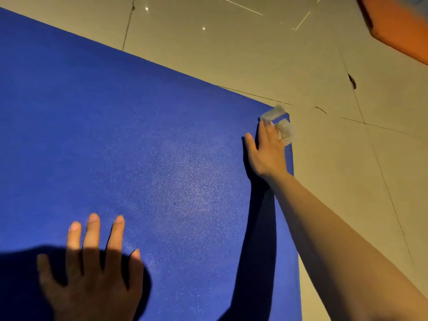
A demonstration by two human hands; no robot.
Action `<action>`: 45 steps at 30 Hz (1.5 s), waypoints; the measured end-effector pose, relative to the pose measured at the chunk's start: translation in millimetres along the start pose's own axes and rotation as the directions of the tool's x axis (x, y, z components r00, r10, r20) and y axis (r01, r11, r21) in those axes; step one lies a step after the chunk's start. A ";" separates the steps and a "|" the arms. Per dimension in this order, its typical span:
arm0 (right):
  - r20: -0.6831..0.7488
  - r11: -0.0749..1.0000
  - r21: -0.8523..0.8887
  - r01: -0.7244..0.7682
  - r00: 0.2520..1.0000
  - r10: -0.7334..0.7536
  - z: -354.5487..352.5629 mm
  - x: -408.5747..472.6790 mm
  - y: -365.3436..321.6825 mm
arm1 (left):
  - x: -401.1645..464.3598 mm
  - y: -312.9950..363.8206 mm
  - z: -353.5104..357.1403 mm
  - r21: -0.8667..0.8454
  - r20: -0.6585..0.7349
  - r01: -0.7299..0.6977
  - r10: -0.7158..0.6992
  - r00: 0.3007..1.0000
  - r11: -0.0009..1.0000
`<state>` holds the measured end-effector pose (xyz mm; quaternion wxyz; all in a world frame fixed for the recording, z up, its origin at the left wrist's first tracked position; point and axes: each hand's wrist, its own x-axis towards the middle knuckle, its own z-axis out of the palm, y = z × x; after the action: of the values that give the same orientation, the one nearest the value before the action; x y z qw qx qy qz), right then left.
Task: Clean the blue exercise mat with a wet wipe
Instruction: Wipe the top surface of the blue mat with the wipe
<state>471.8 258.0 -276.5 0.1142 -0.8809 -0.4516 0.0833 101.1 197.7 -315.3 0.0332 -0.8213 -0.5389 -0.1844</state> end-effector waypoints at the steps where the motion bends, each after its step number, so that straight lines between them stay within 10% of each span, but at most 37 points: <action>1: 0.008 0.999 0.005 -0.047 0.999 0.047 -2.4 12.6 4.6 | 0.7 0.8 -0.3 -0.006 -0.002 0.018 -0.018 1.000 1.000; 5: 0.135 0.981 -0.010 -0.194 0.972 0.194 -17.5 56.0 18.0 | 3.5 6.0 -1.8 0.011 -0.015 0.030 -0.030 0.999 0.999; 21: -0.062 0.989 -0.090 0.119 0.990 -0.125 -37.1 -44.6 37.4 | 2.7 6.5 -6.5 0.020 0.042 0.065 -0.065 0.997 0.998; 30: -0.020 0.922 0.287 -0.260 0.961 0.277 -34.7 5.0 26.8 | 1.9 2.1 -3.2 0.016 -0.001 0.041 -0.041 0.999 0.999; 39: -0.059 0.855 0.102 -0.508 0.855 0.515 -41.3 50.6 17.1 | 0.7 -2.8 2.8 -0.001 0.021 -0.038 0.038 0.999 0.999; 45: -0.132 0.946 -0.042 -0.320 0.941 0.312 -17.0 63.3 -4.3 | 4.5 -1.1 6.4 -0.087 0.038 -0.008 0.011 0.999 0.996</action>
<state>509.3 309.9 -261.8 0.0990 -0.9486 -0.2988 0.0318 103.4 203.7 -319.9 -0.0119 -0.8278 -0.5271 -0.1915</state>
